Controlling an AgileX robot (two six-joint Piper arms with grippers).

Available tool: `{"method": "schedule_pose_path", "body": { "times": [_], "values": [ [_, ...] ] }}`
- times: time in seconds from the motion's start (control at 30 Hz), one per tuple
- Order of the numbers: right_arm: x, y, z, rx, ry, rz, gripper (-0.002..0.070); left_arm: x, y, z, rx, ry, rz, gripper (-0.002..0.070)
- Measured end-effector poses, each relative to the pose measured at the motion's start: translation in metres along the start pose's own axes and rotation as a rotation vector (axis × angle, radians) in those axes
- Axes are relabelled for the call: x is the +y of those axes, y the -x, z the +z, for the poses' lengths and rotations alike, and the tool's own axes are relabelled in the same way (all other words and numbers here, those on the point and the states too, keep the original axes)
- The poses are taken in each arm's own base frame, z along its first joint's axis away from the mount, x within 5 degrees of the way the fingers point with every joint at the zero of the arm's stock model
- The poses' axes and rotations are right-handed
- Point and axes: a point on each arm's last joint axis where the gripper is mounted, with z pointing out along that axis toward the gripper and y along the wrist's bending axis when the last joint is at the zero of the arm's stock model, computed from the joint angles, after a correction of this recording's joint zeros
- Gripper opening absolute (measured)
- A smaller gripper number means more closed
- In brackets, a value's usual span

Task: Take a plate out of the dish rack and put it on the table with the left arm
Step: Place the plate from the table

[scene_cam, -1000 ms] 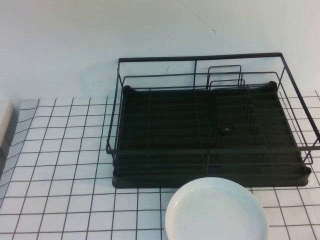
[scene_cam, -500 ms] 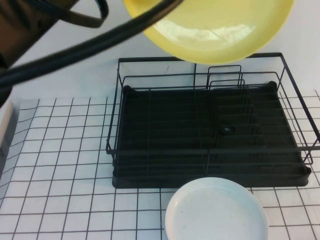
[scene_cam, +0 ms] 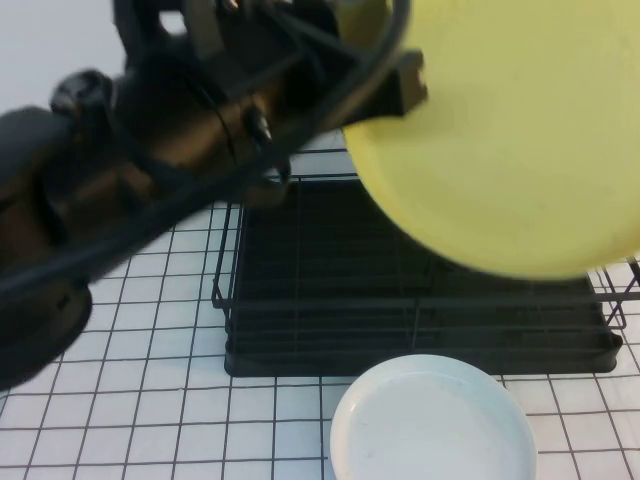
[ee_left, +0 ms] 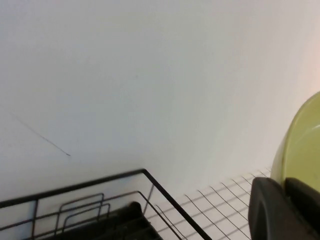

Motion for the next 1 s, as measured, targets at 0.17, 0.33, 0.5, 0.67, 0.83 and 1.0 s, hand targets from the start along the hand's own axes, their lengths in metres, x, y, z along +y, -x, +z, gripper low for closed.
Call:
{"method": "schedule_pose_path", "body": {
  "times": [0.17,0.33,0.5,0.67,0.83,1.0],
  "values": [
    [0.000,0.000,0.000,0.000,0.000,0.000,-0.0002,-0.001,-0.022,0.001,0.072,-0.075,0.077,0.0002],
    [0.000,0.000,0.000,0.000,0.000,0.000,-0.0002,0.011,-0.050,0.000,0.153,-0.039,0.107,0.0002],
    [0.000,0.000,0.000,0.000,0.000,0.000,-0.0002,0.025,-0.076,-0.003,0.229,0.001,0.116,0.0002],
    [0.000,0.000,0.000,0.000,0.000,0.000,-0.0002,0.040,-0.113,-0.008,0.346,0.046,0.113,0.0002],
    [0.000,0.000,0.000,0.000,0.000,0.000,-0.0002,0.057,-0.157,-0.008,0.491,0.097,0.127,0.0002],
    [0.000,0.000,0.000,0.000,0.000,0.000,-0.0002,0.066,-0.191,0.000,0.612,0.114,0.131,0.0002]
  ]
}}
